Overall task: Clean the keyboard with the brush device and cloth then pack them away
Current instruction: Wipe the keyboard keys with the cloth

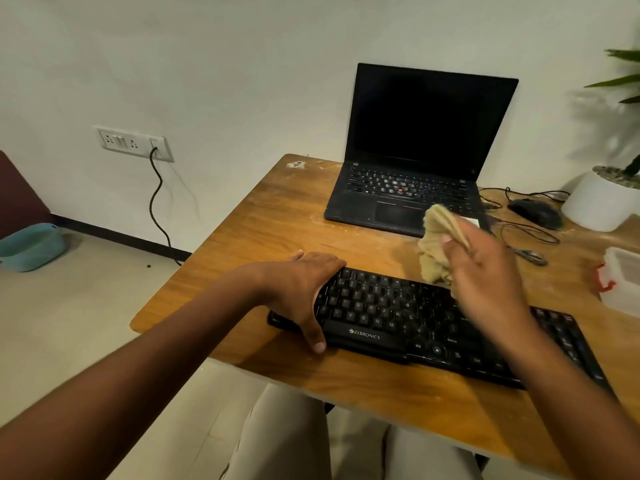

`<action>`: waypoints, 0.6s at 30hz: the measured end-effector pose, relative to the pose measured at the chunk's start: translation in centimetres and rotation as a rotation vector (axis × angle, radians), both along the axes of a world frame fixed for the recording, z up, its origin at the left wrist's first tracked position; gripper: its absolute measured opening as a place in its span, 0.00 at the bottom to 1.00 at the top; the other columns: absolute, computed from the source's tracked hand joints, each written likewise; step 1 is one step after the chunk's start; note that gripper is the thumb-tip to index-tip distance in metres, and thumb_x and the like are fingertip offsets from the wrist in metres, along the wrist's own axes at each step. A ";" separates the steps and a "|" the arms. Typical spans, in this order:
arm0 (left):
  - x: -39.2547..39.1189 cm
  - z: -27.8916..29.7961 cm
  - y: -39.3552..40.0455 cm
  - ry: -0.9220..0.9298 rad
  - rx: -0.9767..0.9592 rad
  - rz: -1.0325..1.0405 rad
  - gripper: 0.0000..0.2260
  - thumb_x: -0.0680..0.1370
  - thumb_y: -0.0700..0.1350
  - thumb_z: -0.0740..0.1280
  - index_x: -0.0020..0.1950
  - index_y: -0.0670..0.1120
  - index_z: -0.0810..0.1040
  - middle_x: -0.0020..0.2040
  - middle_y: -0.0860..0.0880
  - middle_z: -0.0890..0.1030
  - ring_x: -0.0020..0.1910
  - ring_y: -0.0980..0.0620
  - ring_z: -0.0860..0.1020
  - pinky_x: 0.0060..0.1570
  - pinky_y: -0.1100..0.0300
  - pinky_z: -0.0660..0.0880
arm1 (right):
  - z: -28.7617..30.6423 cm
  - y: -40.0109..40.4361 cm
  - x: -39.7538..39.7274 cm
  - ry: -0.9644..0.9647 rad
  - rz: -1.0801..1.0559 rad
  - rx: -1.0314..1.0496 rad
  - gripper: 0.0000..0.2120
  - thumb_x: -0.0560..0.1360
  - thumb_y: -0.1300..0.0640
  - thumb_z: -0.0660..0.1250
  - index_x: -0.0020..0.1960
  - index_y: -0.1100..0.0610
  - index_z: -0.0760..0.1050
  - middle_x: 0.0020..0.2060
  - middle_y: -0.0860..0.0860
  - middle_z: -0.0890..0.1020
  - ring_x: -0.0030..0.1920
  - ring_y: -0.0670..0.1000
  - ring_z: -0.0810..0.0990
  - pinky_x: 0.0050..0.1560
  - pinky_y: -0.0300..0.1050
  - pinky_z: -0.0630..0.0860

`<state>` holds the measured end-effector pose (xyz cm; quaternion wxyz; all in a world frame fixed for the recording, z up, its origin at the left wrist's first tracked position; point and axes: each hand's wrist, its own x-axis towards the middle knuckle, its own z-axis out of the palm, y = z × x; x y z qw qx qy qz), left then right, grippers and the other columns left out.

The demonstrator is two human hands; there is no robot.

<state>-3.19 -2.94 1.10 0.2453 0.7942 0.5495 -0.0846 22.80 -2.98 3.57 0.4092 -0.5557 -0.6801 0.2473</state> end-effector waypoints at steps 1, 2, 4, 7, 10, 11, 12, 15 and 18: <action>0.0 0.1 -0.1 0.003 -0.001 0.001 0.62 0.65 0.60 0.83 0.86 0.51 0.43 0.86 0.52 0.48 0.84 0.50 0.44 0.79 0.48 0.36 | -0.9 -0.3 -0.7 -0.146 0.055 0.019 0.20 0.86 0.58 0.59 0.75 0.42 0.67 0.49 0.48 0.83 0.40 0.46 0.80 0.37 0.35 0.76; 0.1 0.2 -0.1 0.004 0.000 -0.001 0.62 0.65 0.60 0.83 0.86 0.51 0.44 0.85 0.52 0.48 0.84 0.51 0.45 0.79 0.49 0.37 | -2.1 -0.6 -1.4 -0.284 0.117 0.028 0.21 0.86 0.58 0.58 0.77 0.44 0.67 0.56 0.49 0.82 0.48 0.46 0.81 0.46 0.36 0.78; 0.3 0.3 -0.1 0.003 0.009 -0.001 0.61 0.65 0.59 0.83 0.85 0.51 0.46 0.85 0.52 0.51 0.83 0.50 0.47 0.80 0.49 0.40 | -4.7 -1.4 -3.0 -0.516 0.225 -0.014 0.22 0.87 0.52 0.55 0.80 0.50 0.63 0.76 0.50 0.72 0.74 0.50 0.70 0.75 0.46 0.66; 0.6 0.5 -0.2 0.003 0.020 0.007 0.59 0.65 0.58 0.84 0.85 0.52 0.49 0.83 0.52 0.56 0.82 0.50 0.52 0.80 0.50 0.45 | -6.8 -2.4 -5.4 -0.656 0.315 -0.012 0.25 0.87 0.47 0.49 0.82 0.52 0.56 0.83 0.49 0.58 0.83 0.49 0.47 0.80 0.46 0.42; 0.4 0.4 -0.1 -0.029 0.024 0.010 0.59 0.63 0.59 0.84 0.84 0.53 0.52 0.81 0.53 0.60 0.80 0.50 0.56 0.80 0.50 0.48 | -7.7 -4.3 -5.7 -0.730 0.460 0.042 0.30 0.85 0.43 0.40 0.84 0.50 0.48 0.84 0.45 0.49 0.82 0.45 0.39 0.81 0.44 0.35; 0.4 0.5 -0.1 -0.031 0.019 0.010 0.59 0.63 0.59 0.84 0.84 0.54 0.52 0.81 0.53 0.61 0.80 0.50 0.56 0.80 0.50 0.49 | -7.8 -5.0 -5.1 -0.758 0.499 0.051 0.31 0.83 0.42 0.37 0.84 0.49 0.46 0.84 0.44 0.47 0.82 0.44 0.37 0.80 0.44 0.34; 0.4 0.6 -0.2 -0.027 0.012 0.012 0.59 0.63 0.58 0.84 0.84 0.54 0.51 0.81 0.53 0.60 0.80 0.50 0.56 0.79 0.51 0.49 | -7.9 -5.5 -4.2 -0.780 0.512 0.044 0.33 0.81 0.41 0.35 0.84 0.49 0.44 0.83 0.43 0.45 0.81 0.43 0.35 0.80 0.45 0.34; 0.6 1.0 -0.3 -0.026 0.001 0.023 0.58 0.64 0.55 0.85 0.84 0.53 0.51 0.82 0.52 0.58 0.80 0.50 0.55 0.78 0.53 0.51 | -7.5 -5.1 -1.5 -0.852 0.416 -0.004 0.35 0.78 0.41 0.31 0.84 0.48 0.43 0.81 0.40 0.42 0.80 0.42 0.32 0.81 0.48 0.35; 0.9 1.2 -0.3 -0.025 -0.003 0.029 0.58 0.63 0.54 0.85 0.83 0.52 0.53 0.81 0.52 0.60 0.79 0.50 0.57 0.77 0.55 0.53 | -6.9 -3.6 -2.9 -0.753 0.287 -0.040 0.27 0.86 0.44 0.41 0.84 0.48 0.49 0.83 0.44 0.49 0.82 0.47 0.36 0.81 0.51 0.35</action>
